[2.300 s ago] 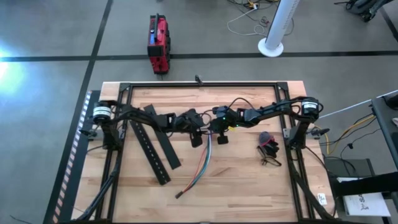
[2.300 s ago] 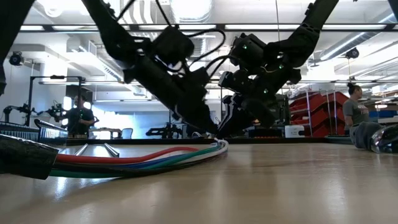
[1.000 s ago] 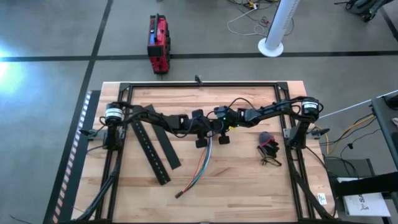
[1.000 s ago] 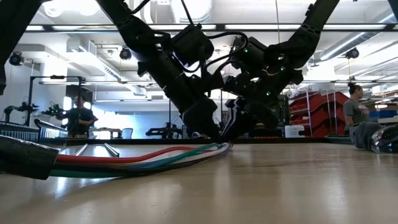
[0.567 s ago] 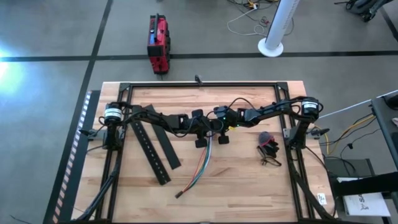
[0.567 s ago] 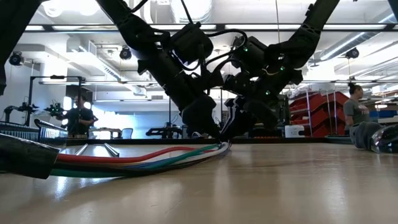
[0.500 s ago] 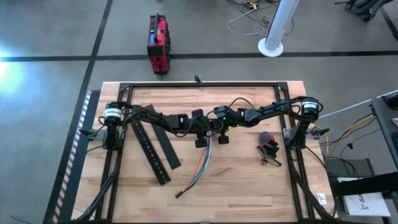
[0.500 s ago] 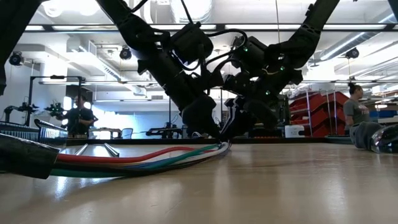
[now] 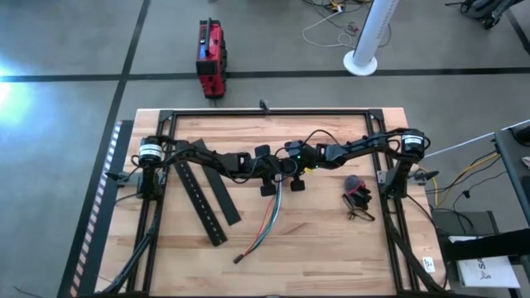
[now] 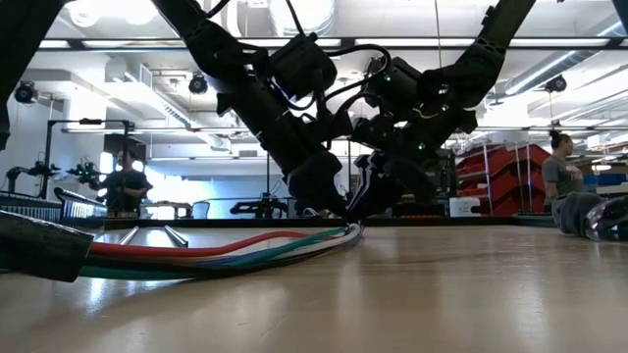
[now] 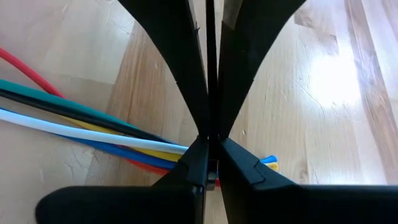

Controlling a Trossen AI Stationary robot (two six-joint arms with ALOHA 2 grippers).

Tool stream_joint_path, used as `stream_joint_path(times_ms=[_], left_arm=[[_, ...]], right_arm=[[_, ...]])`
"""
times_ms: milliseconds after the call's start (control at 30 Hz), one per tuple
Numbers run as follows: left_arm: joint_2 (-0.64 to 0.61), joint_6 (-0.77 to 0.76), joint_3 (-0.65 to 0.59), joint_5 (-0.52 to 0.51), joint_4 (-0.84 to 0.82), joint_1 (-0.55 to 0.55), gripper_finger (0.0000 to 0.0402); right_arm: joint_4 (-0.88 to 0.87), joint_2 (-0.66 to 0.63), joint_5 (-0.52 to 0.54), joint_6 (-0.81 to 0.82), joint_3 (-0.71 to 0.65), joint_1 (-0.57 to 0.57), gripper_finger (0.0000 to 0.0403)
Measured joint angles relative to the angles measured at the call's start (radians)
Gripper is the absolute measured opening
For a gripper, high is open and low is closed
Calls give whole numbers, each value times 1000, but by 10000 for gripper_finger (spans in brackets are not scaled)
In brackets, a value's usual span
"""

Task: Ziptie cables
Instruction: Wrap the cable wires with the black zip tie

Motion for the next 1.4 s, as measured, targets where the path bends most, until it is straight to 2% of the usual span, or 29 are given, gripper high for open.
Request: stream_joint_path(times_ms=[300, 567, 767, 1133, 1400], left_arm=[[-3, 0, -8, -29, -24, -1, 1], [-28, -26, -76, -39, 4, 0, 0], [-98, -65, -173, -38, 87, 1, 0], [-250, -218, -449, -68, 235, 3, 1], [-337, -234, -464, -4, 242, -2, 1]], right_arm=[[-1, 0, 0, 3, 2, 0, 9], [-7, 0, -6, 13, 2, 0, 9], [1, 0, -9, 12, 3, 0, 9], [-16, -1, -10, 10, 0, 0, 9], [-25, -1, -7, 36, -1, 0, 9]])
